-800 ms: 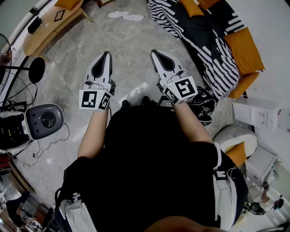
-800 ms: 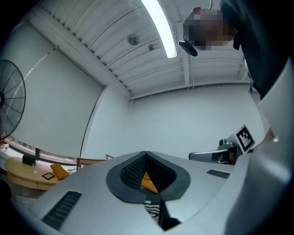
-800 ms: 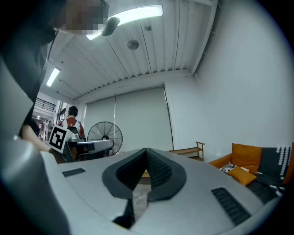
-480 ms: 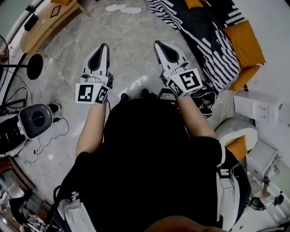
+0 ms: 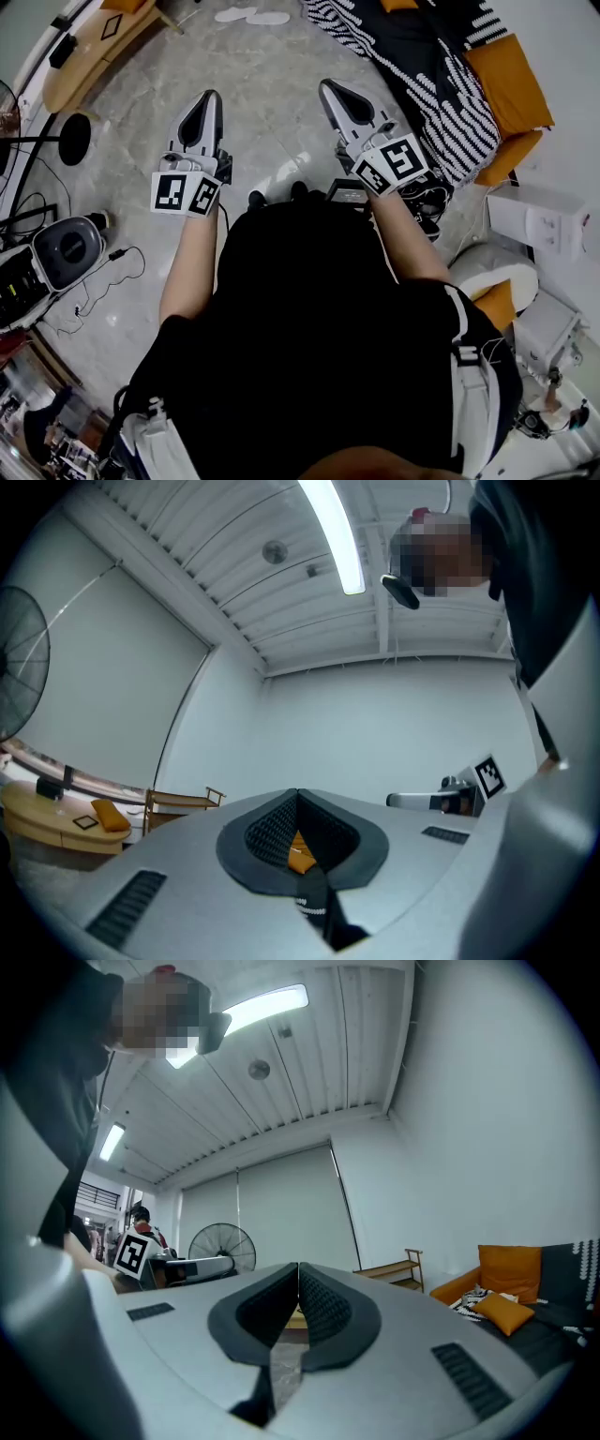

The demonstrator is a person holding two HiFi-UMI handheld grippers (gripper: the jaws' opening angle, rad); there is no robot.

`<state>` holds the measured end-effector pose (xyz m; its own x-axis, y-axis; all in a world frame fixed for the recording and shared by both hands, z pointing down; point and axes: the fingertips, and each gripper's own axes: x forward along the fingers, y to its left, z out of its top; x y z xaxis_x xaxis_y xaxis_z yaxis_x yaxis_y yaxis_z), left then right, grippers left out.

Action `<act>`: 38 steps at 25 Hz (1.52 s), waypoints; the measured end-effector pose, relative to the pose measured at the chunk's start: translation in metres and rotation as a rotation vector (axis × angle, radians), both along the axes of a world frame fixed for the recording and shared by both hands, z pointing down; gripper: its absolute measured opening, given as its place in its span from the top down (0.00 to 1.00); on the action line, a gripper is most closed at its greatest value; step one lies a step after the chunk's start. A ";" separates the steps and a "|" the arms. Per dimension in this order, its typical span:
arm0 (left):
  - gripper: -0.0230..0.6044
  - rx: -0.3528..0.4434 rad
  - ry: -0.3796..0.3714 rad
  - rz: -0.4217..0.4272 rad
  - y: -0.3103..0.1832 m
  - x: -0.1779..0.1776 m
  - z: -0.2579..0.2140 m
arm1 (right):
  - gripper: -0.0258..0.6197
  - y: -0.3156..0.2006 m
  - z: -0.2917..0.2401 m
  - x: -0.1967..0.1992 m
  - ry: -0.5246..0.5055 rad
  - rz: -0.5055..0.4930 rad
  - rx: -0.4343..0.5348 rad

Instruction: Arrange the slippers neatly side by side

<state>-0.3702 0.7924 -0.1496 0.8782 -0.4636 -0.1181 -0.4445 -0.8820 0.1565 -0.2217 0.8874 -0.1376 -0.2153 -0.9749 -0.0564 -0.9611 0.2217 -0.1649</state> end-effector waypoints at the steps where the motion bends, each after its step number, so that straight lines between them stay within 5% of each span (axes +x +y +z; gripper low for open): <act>1: 0.94 -0.011 0.012 -0.002 0.000 0.002 -0.002 | 0.91 0.001 0.000 0.004 -0.002 -0.015 0.007; 15: 0.94 -0.082 -0.018 0.000 -0.032 0.039 0.044 | 0.91 -0.022 0.036 0.076 -0.052 0.082 -0.014; 38: 0.94 -0.140 0.057 -0.024 -0.333 0.132 0.061 | 0.91 -0.309 0.031 0.154 0.036 0.012 -0.117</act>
<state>-0.2385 0.4595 -0.0885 0.8602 -0.5000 -0.1002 -0.4523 -0.8389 0.3027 -0.0677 0.5781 -0.1062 -0.2029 -0.9770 0.0656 -0.9694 0.1910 -0.1539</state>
